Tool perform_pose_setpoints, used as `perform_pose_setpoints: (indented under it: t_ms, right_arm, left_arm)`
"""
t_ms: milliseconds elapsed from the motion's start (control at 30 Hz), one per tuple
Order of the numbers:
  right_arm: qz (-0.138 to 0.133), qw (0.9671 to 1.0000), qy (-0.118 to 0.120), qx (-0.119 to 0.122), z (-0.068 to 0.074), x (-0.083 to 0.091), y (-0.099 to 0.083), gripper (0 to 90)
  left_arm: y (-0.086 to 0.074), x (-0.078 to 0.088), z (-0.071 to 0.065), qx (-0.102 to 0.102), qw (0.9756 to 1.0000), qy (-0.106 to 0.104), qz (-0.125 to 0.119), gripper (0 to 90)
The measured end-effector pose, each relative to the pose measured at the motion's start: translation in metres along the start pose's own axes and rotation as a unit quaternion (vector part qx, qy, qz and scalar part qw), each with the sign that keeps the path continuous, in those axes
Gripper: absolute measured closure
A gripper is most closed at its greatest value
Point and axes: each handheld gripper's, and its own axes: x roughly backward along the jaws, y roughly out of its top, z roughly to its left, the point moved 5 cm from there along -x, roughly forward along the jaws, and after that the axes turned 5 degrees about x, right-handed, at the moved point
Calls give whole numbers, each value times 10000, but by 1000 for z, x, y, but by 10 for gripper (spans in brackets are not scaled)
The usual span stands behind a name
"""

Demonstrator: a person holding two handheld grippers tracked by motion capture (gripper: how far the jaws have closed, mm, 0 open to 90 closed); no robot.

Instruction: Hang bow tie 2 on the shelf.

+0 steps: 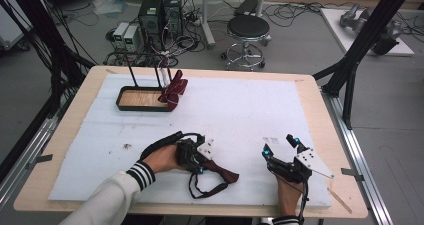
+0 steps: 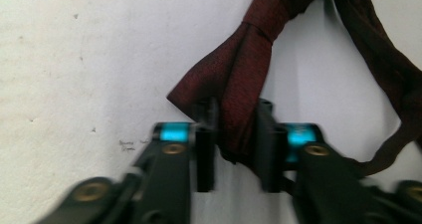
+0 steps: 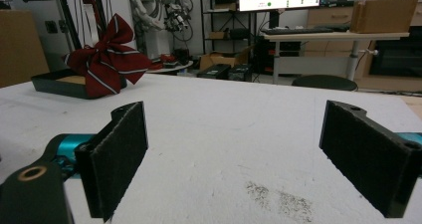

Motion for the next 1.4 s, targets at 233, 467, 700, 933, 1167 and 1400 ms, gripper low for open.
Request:
perform_pose_setpoints:
  t_ms: [233,467,700,933,1167,1400]
  right_arm:
    - [-14,10000,-9,27,-1,0,0,109]
    - [6,10000,-14,1,0,0,0,109]
    - [1,10000,-2,-10,0,0,0,109]
    - [7,10000,-9,2,0,0,0,109]
    - [8,10000,-6,18,0,0,0,109]
    - [20,10000,-8,31,0,-1,0,109]
  left_arm:
    - [1,2,1,113,9999,14,0,813]
    - [0,7,3,194,9997,73,-99,816]
    - [-1,18,10,493,9971,167,-554,818]
    - [0,23,14,595,9949,270,-764,819]
    - [-2,42,24,995,9841,502,-1387,819]
    - [-12,73,37,1415,9622,1028,-2088,820]
